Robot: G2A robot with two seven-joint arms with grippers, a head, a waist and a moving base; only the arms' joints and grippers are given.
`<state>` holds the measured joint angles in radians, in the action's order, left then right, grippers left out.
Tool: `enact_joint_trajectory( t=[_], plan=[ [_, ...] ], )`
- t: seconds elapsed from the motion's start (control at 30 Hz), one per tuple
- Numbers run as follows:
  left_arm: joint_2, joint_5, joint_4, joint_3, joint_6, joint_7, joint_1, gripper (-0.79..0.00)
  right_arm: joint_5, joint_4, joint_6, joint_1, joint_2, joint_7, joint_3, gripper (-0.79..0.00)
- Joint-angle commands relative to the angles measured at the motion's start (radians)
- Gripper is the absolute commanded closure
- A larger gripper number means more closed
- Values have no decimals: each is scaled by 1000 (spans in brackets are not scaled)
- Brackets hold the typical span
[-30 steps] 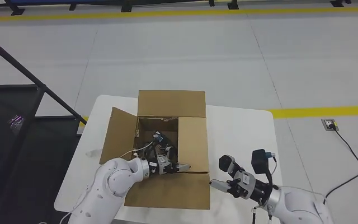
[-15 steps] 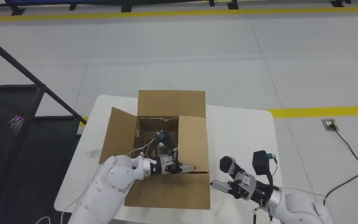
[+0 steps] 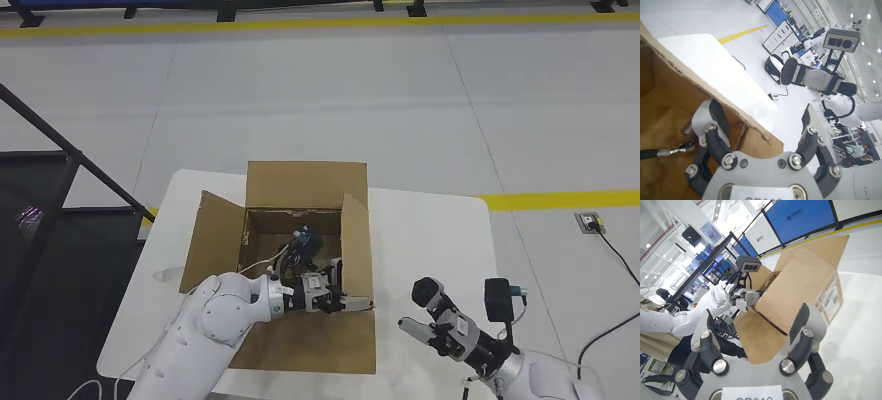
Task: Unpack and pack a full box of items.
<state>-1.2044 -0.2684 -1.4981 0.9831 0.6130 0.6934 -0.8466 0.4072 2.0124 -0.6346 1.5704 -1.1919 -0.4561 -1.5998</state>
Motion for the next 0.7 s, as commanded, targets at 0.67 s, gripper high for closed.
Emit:
enact_joint_trajectory(
  t=[0.67],
  plan=[
    [-97,-161,165,-242,-53,-187,142,-785,111,59,-52,321,-14,405,-161,-785]
  ],
)
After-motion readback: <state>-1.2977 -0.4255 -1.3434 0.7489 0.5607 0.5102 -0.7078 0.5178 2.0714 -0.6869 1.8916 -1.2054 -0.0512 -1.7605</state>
